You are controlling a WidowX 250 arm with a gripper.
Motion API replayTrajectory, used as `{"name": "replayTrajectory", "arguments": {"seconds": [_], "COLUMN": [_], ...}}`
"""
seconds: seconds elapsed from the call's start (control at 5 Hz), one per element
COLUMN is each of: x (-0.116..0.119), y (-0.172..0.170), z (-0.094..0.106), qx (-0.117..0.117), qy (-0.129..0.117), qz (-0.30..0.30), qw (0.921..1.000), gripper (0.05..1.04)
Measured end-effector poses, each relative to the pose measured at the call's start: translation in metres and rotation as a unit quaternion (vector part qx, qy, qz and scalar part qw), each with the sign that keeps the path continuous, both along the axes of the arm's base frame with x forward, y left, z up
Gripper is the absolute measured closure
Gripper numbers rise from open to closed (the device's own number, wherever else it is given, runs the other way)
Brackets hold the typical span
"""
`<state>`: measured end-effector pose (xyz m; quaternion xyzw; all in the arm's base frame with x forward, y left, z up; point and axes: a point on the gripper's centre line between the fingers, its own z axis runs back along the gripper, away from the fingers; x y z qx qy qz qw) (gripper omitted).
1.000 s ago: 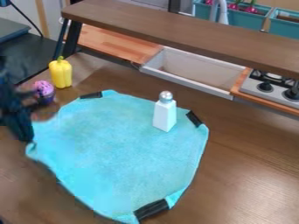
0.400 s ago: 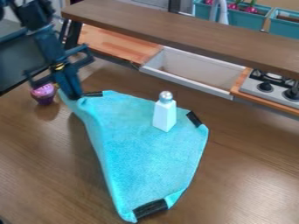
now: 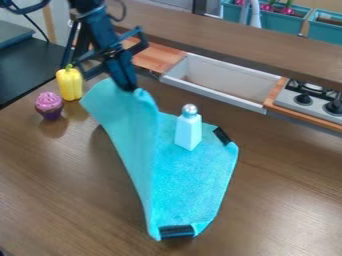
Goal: Fold from bottom left to top right
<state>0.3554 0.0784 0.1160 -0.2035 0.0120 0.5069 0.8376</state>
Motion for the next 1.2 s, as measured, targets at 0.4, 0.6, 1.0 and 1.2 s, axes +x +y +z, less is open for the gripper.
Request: {"name": "replayTrajectory", "arguments": {"seconds": [0.4,0.6,1.0,1.2], "x": [0.041,0.056,0.084,0.098], "y": [-0.031,-0.04,-0.062,-0.071], "z": [-0.003,-0.004,-0.003,-0.008], "qx": [-0.005,-0.003,-0.007,-0.004], "qy": [0.016,0.02,0.032,0.025], "qz": [0.005,0.006,0.004,0.001], "qw": [0.9998,0.9998,0.9995,0.9997], "gripper": [1.032,1.032,1.032,1.032]}}
